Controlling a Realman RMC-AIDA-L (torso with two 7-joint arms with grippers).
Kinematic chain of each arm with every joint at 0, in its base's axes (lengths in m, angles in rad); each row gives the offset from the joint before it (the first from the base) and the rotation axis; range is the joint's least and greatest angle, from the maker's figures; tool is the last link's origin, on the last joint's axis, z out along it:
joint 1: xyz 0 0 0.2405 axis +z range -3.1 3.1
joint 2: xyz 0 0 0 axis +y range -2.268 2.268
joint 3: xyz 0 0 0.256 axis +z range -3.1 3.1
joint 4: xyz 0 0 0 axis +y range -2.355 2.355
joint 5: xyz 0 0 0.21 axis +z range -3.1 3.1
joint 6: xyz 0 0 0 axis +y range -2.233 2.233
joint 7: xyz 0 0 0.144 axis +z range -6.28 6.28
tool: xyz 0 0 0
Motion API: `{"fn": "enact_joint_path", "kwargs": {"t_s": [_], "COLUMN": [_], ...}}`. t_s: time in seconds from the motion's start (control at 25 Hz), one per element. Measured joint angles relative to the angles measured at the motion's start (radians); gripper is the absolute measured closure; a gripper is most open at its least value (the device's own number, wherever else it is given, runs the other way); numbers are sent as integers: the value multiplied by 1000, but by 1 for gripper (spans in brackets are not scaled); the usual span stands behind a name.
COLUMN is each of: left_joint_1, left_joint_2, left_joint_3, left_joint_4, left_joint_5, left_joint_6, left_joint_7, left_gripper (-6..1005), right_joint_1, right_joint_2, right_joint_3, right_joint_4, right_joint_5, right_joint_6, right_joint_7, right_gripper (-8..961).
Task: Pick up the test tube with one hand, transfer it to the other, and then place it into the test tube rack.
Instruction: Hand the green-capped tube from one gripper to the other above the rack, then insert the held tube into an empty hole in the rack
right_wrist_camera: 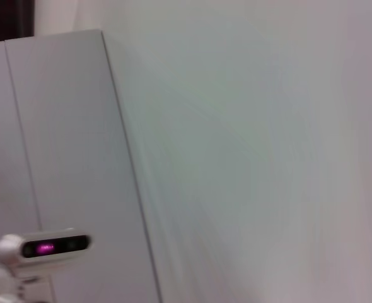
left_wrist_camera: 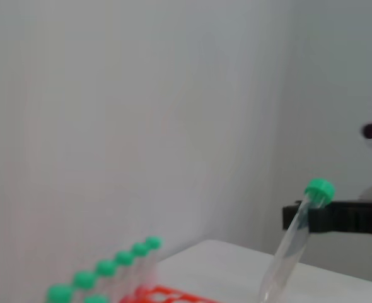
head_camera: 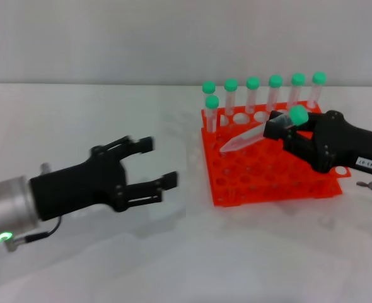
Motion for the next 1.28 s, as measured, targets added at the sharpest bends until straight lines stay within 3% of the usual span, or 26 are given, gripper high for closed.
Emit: {"fn": "enact_joint_path", "kwargs": {"t_s": [0.32, 0.48, 0.64, 0.84, 1.28], "left_joint_1": [69, 81, 83, 78, 109], "left_joint_2": [0, -1, -2, -4, -3], "left_joint_3": [-128, -198, -252, -303, -312], "left_joint_4": [-112, -167, -201, -263, -331], "left_joint_5": [-42, -50, -50, -88, -199], "left_joint_6": [9, 9, 9, 5, 4], "left_joint_7": [35, 52, 56, 132, 236], "left_gripper": [106, 106, 106, 106, 106], "right_joint_1": [0, 24, 67, 117, 188], "right_joint_2": [-26, -34, -25, 1, 2], "right_joint_3": [-2, -5, -6, -18, -137], "right_joint_4": [-49, -100, -114, -114, -107], "right_joint_5": [-11, -106, -176, -234, -243], "right_joint_6": [78, 162, 238, 362, 537], "right_joint_7": [5, 33, 48, 49, 67], "right_gripper": [738, 731, 724, 716, 697]}}
